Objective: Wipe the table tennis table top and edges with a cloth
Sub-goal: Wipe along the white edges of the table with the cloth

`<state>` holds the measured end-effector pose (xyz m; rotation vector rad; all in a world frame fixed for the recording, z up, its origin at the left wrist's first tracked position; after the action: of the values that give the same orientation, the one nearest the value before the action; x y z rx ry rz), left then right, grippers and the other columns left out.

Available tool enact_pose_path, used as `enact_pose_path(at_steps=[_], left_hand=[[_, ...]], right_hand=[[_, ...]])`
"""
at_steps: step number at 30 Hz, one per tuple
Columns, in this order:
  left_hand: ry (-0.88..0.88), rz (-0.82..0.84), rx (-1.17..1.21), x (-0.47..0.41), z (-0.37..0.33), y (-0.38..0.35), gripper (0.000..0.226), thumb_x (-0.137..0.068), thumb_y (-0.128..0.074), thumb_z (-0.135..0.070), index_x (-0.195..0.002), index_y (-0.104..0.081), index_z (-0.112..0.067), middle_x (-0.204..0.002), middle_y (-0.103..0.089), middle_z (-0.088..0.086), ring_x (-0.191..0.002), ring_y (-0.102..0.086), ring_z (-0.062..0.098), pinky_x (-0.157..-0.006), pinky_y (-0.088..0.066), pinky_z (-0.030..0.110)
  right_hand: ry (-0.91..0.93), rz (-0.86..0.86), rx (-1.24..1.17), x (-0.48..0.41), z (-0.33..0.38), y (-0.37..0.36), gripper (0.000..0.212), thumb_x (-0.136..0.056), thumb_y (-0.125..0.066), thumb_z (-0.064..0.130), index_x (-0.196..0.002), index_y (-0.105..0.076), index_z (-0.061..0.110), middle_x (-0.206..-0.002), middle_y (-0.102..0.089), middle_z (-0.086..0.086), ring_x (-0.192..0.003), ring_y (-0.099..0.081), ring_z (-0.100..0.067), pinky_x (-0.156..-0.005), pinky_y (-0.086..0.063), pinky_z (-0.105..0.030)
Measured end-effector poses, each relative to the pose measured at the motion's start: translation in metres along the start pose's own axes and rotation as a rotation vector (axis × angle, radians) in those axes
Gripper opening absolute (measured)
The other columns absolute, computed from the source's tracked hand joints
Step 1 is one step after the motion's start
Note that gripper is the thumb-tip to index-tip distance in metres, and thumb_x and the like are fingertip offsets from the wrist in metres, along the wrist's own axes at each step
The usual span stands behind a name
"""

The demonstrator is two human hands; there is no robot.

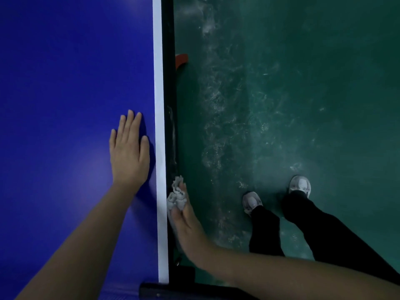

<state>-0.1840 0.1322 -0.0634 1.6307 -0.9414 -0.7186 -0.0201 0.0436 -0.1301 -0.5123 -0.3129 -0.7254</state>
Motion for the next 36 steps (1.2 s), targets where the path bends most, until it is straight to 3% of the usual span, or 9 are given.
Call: enact_pose_path(at_steps=[2, 5, 9, 13, 17, 21, 24, 30, 36], left_hand=[[0.001, -0.010, 0.001, 0.001, -0.002, 0.000, 0.051, -0.095, -0.028, -0.021, -0.146, -0.027, -0.014, -0.154, -0.023, 0.003, -0.143, -0.012, 0.013, -0.117, -0.005, 0.036], [0.008, -0.016, -0.018, 0.000, -0.002, 0.001, 0.052, -0.095, -0.028, -0.021, -0.146, -0.028, -0.014, -0.154, -0.023, 0.003, -0.143, -0.013, 0.014, -0.117, -0.005, 0.035], [0.004, -0.027, -0.017, -0.001, -0.001, 0.001, 0.051, -0.095, -0.028, -0.022, -0.146, -0.029, -0.017, -0.154, -0.024, 0.001, -0.143, -0.014, 0.013, -0.117, -0.006, 0.035], [0.006, -0.017, -0.026, -0.001, 0.002, 0.000, 0.052, -0.094, -0.025, -0.024, -0.146, -0.029, -0.018, -0.154, -0.024, 0.000, -0.143, -0.013, 0.011, -0.116, -0.006, 0.033], [0.015, 0.000, -0.053, 0.000, 0.001, -0.001, 0.053, -0.095, -0.022, -0.026, -0.147, -0.026, -0.017, -0.154, -0.021, 0.000, -0.143, -0.012, 0.011, -0.117, -0.006, 0.035], [0.025, 0.028, -0.059, 0.001, -0.001, -0.001, 0.053, -0.095, -0.022, -0.025, -0.146, -0.026, -0.014, -0.153, -0.019, -0.001, -0.144, -0.013, 0.015, -0.117, -0.009, 0.040], [0.031, 0.028, -0.059, 0.001, -0.003, -0.001, 0.052, -0.095, -0.024, -0.024, -0.146, -0.024, -0.014, -0.153, -0.020, 0.000, -0.143, -0.013, 0.015, -0.117, -0.010, 0.040], [0.040, 0.046, -0.077, -0.002, -0.004, -0.002, 0.052, -0.095, -0.026, -0.022, -0.146, -0.023, -0.012, -0.153, -0.023, 0.004, -0.143, -0.015, 0.017, -0.116, -0.012, 0.041], [0.064, 0.078, -0.043, -0.002, -0.004, 0.001, 0.052, -0.092, -0.030, -0.022, -0.142, -0.033, -0.010, -0.148, -0.031, 0.005, -0.139, -0.025, 0.019, -0.113, -0.017, 0.039]], right_hand=[[0.015, -0.055, 0.059, -0.010, 0.000, -0.002, 0.048, -0.103, -0.022, 0.026, -0.138, 0.006, 0.044, -0.151, 0.009, 0.031, -0.140, 0.011, 0.011, -0.119, 0.005, -0.024], [0.048, -0.188, 0.013, -0.045, 0.017, 0.005, 0.043, -0.101, -0.018, 0.036, -0.138, 0.001, 0.048, -0.142, 0.010, 0.045, -0.134, 0.012, 0.019, -0.120, 0.008, -0.034], [0.122, -0.318, -0.017, -0.142, 0.076, 0.041, 0.053, -0.101, -0.021, 0.035, -0.150, -0.011, 0.018, -0.158, -0.012, 0.005, -0.146, -0.010, -0.009, -0.120, -0.002, -0.043], [0.088, -0.308, -0.109, -0.214, 0.116, 0.064, 0.048, -0.104, -0.022, 0.027, -0.151, -0.015, 0.014, -0.158, -0.017, -0.003, -0.145, -0.015, -0.019, -0.119, -0.007, -0.048], [0.175, -0.198, -0.006, -0.159, 0.100, 0.043, 0.060, -0.098, -0.020, 0.048, -0.152, -0.007, 0.025, -0.160, -0.002, 0.009, -0.146, -0.002, -0.004, -0.118, 0.006, -0.038], [0.057, -0.002, -0.011, -0.054, 0.033, 0.006, 0.081, -0.081, -0.027, 0.080, -0.147, -0.002, 0.040, -0.156, 0.004, 0.024, -0.143, 0.000, 0.006, -0.120, -0.008, -0.045], [0.117, 0.018, 0.059, -0.065, 0.036, 0.011, 0.065, -0.093, -0.030, 0.058, -0.144, 0.008, 0.048, -0.155, 0.011, 0.025, -0.144, 0.007, 0.000, -0.120, -0.006, -0.046], [0.353, -0.250, 0.101, -0.213, 0.144, 0.057, 0.061, -0.098, -0.038, 0.023, -0.149, -0.008, 0.008, -0.159, -0.007, -0.005, -0.147, -0.008, -0.016, -0.119, -0.012, -0.045], [0.185, -0.249, 0.063, -0.348, 0.244, 0.100, 0.061, -0.102, -0.036, 0.031, -0.151, -0.006, 0.012, -0.158, -0.013, -0.006, -0.145, -0.013, -0.022, -0.118, -0.014, -0.047]])
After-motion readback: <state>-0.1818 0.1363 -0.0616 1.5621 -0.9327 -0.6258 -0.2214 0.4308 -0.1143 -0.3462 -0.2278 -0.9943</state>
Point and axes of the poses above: each hand's wrist, its own x-axis away from the middle knuckle, its own y-axis out of the back of the hand, z = x × y, the point moved 8 cm from there along -x, towards the middle knuckle
